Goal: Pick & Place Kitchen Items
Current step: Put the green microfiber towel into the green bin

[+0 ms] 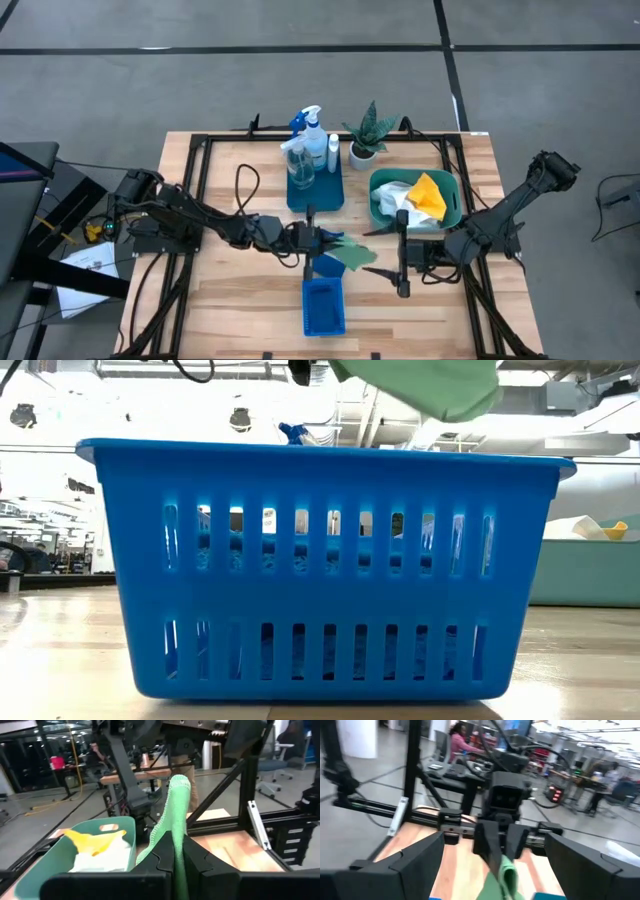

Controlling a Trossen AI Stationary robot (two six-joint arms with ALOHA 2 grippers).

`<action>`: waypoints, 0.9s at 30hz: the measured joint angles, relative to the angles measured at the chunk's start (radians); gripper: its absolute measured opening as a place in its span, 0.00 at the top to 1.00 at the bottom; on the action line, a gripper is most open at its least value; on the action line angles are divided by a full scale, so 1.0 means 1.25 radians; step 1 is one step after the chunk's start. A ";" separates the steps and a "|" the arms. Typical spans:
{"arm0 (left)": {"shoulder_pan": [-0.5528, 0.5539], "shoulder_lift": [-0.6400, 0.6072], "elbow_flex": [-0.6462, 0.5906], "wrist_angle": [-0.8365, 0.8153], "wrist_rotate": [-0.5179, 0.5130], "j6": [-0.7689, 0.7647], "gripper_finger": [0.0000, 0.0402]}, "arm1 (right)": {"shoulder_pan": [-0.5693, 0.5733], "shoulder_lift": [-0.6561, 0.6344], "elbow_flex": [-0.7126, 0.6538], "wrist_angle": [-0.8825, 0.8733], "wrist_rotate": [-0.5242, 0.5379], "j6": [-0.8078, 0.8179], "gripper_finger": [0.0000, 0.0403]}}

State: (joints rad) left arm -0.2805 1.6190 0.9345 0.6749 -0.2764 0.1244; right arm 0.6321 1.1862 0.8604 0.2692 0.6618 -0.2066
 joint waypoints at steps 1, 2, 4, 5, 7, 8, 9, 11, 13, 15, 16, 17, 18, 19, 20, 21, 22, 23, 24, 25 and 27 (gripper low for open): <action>0.000 0.000 0.002 0.001 0.006 0.001 1.00 | -0.002 0.000 0.000 0.000 -0.018 0.004 0.17; -0.001 0.000 0.002 0.003 0.014 0.001 1.00 | -0.005 0.000 0.000 0.000 -0.031 0.008 0.17; -0.003 0.000 0.002 0.012 0.035 0.000 1.00 | -0.011 0.000 0.000 0.000 -0.049 0.013 0.17; -0.005 0.000 0.002 0.020 0.044 -0.001 1.00 | -0.013 0.000 0.000 0.000 -0.050 0.017 0.17; -0.009 0.000 0.002 0.037 0.064 -0.001 1.00 | -0.023 0.012 0.001 0.007 -0.051 0.019 0.17; -0.012 0.000 0.002 0.039 0.068 -0.001 1.00 | -0.028 0.018 0.001 0.003 -0.051 0.018 0.17; -0.013 0.000 0.002 0.039 0.069 -0.001 1.00 | -0.031 0.025 0.001 0.005 -0.051 0.019 0.17; -0.013 0.000 0.002 0.040 0.071 -0.001 1.00 | -0.044 0.041 0.001 0.019 -0.052 0.018 0.17; -0.013 0.000 0.002 0.041 0.072 0.000 1.00 | -0.058 0.059 0.001 0.029 -0.054 0.014 0.17; -0.013 0.000 0.002 0.040 0.072 -0.001 1.00 | -0.068 0.072 0.001 0.051 -0.060 0.010 0.17; -0.013 0.000 0.002 0.040 0.072 -0.001 1.00 | -0.074 0.075 0.001 0.061 -0.075 0.010 0.17; -0.013 0.000 0.002 0.040 0.072 0.000 1.00 | -0.081 0.077 0.001 0.066 -0.094 0.011 0.17; -0.013 0.000 0.002 0.040 0.072 0.000 1.00 | -0.086 0.077 0.001 0.065 -0.111 0.015 0.17; -0.013 0.000 0.002 0.040 0.072 0.000 1.00 | -0.090 0.078 0.001 0.065 -0.122 0.021 0.17; -0.013 0.000 0.002 0.040 0.072 0.000 1.00 | -0.095 0.078 0.001 0.066 -0.129 0.028 0.17; -0.013 0.000 0.002 0.040 0.072 0.000 1.00 | -0.099 0.078 0.001 0.067 -0.132 0.035 0.17; -0.013 0.000 0.002 0.040 0.071 0.000 1.00 | -0.102 0.078 0.001 0.067 -0.133 0.041 0.17; -0.013 0.000 0.002 0.040 0.071 0.000 1.00 | -0.105 0.078 0.001 0.064 -0.134 0.043 0.17; -0.013 0.000 0.002 0.041 0.071 0.000 1.00 | -0.106 0.078 0.001 0.063 -0.134 0.045 0.17; -0.013 0.000 0.002 0.041 0.064 0.001 1.00 | -0.106 0.078 0.001 0.063 -0.134 0.046 0.18; -0.013 0.000 0.002 0.050 0.041 0.001 1.00 | -0.106 0.078 0.001 0.061 -0.134 0.046 0.19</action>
State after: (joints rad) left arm -0.2972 1.6192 0.9363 0.7370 -0.2249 0.1257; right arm 0.4999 1.2835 0.8612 0.3452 0.4946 -0.1493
